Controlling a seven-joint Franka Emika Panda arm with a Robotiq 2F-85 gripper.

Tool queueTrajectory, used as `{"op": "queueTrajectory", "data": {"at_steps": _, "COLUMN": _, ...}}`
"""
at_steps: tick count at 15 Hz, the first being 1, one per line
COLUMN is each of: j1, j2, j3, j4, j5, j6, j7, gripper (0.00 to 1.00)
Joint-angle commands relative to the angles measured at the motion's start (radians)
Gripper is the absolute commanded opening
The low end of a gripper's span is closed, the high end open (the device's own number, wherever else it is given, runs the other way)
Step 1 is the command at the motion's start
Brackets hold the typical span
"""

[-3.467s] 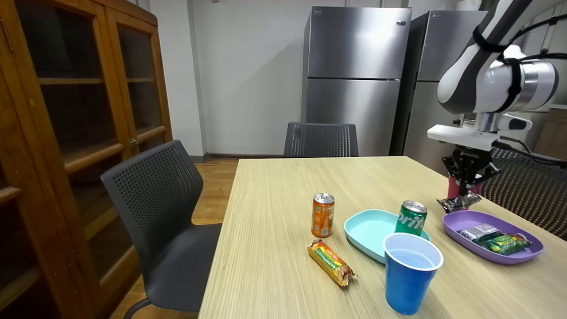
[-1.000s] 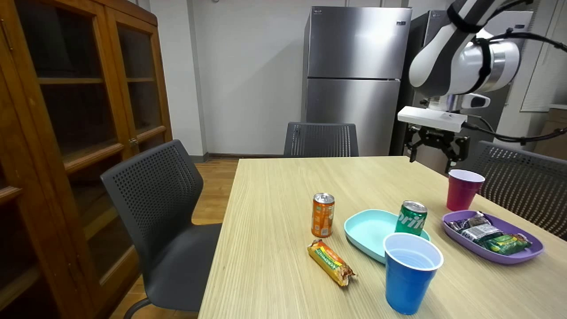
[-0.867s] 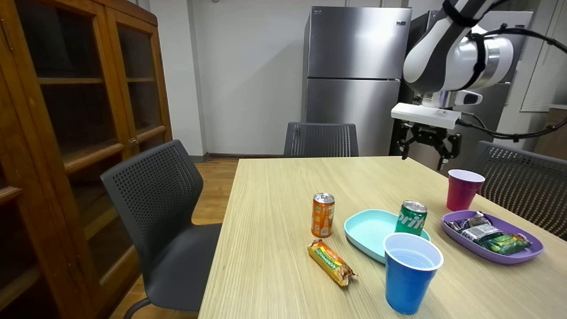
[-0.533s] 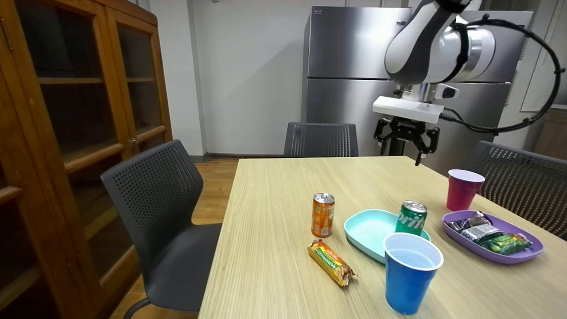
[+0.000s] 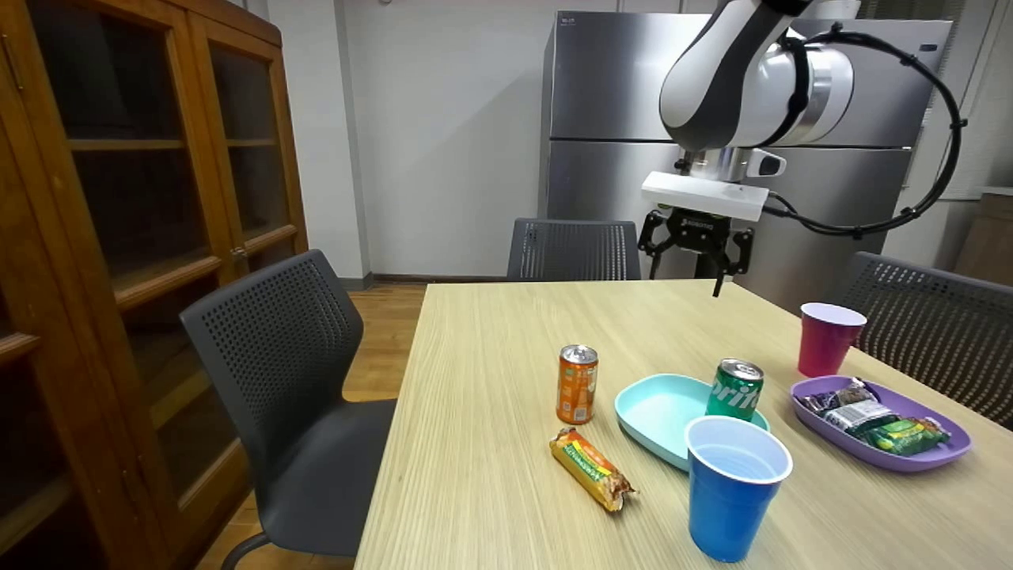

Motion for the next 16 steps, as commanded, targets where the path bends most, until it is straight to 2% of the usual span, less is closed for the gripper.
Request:
{"op": "queueTrajectory", "data": {"at_steps": 1, "j1": -0.002, "j2": 0.0, "j3": 0.001, "j4": 0.001, "j5": 0.0, "j6": -0.002, "j7": -0.002, "gripper": 1.0}}
{"op": "queueTrajectory", "data": {"at_steps": 9, "j1": -0.002, "j2": 0.0, "j3": 0.001, "j4": 0.001, "j5": 0.0, "j6": -0.002, "j7": -0.003, "gripper": 1.0}}
{"op": "queueTrajectory", "data": {"at_steps": 12, "j1": 0.002, "j2": 0.016, "j3": 0.021, "j4": 0.027, "j5": 0.006, "j6": 0.003, "j7": -0.033, "gripper": 1.0}}
{"op": "queueTrajectory", "data": {"at_steps": 16, "j1": 0.049, "j2": 0.04, "j3": 0.05, "j4": 0.061, "j5": -0.026, "j6": -0.014, "j7": -0.065, "gripper": 1.0}}
